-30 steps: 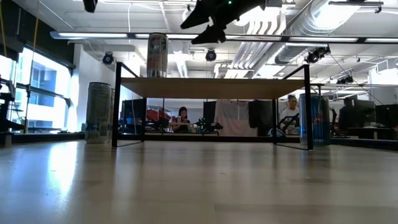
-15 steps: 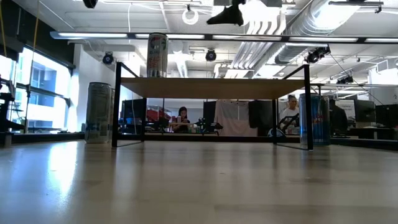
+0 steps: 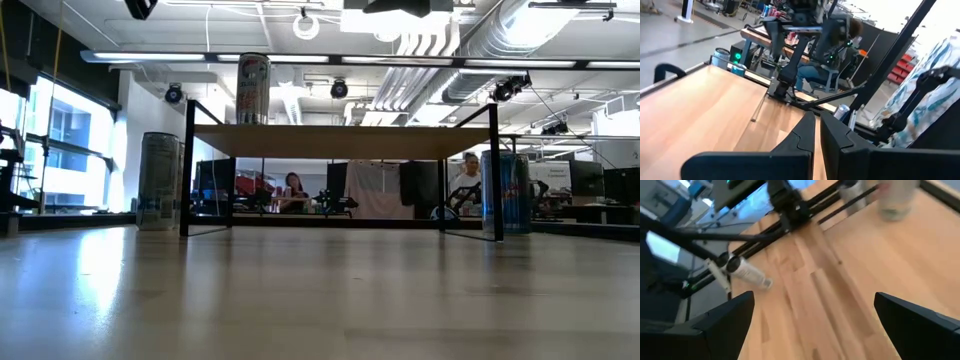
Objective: Place canned beverage on shelf
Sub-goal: Put the white pink soda can on the shelf aligned with the other white pink soda can
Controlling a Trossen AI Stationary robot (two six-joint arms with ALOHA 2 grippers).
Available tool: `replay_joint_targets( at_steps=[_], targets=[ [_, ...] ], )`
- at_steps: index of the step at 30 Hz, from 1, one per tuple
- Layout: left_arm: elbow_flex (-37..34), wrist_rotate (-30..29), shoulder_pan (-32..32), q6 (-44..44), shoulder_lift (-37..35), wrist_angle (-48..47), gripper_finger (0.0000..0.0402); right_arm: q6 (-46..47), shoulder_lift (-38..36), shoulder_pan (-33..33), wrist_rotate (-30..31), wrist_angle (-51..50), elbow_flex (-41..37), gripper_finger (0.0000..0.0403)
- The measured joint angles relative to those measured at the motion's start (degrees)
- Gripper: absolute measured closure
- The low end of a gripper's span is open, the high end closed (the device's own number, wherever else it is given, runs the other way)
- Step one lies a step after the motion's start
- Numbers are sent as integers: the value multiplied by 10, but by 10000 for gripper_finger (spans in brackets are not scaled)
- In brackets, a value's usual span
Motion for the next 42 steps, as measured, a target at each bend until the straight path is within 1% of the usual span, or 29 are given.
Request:
replay_joint_targets(
  at_steps=[5,8,12,16,18,19,23,26,29,32,36,42],
  targets=[
    [0,1,0,-59,0,22,399,0,11,29,0,8,0,5],
    [0,4,-6,-81,0,73,399,0,13,37,0,19,0,5],
    [0,6,-36,-90,22,163,401,-10,14,42,0,14,0,5],
    [0,-30,-88,-91,76,260,401,-59,14,42,-23,-14,0,5],
    [3,-59,-118,-91,109,302,401,-80,14,42,-31,-36,0,5],
    [9,-79,-134,-92,128,306,401,-90,14,42,-31,-50,0,5],
    [57,-142,-190,-100,202,303,401,-125,14,42,-24,-102,0,5],
    [98,-159,-218,-87,252,298,401,-155,14,42,-20,-131,0,5],
    [138,-173,-234,-70,285,290,401,-183,14,42,-10,-150,0,5],
    [178,-186,-243,-72,303,253,401,-202,14,45,10,-167,0,5],
    [223,-204,-257,-75,313,185,401,-222,14,48,21,-186,0,5],
    [276,-262,-289,-77,309,79,401,-247,9,49,28,-190,0,5]
  ],
)
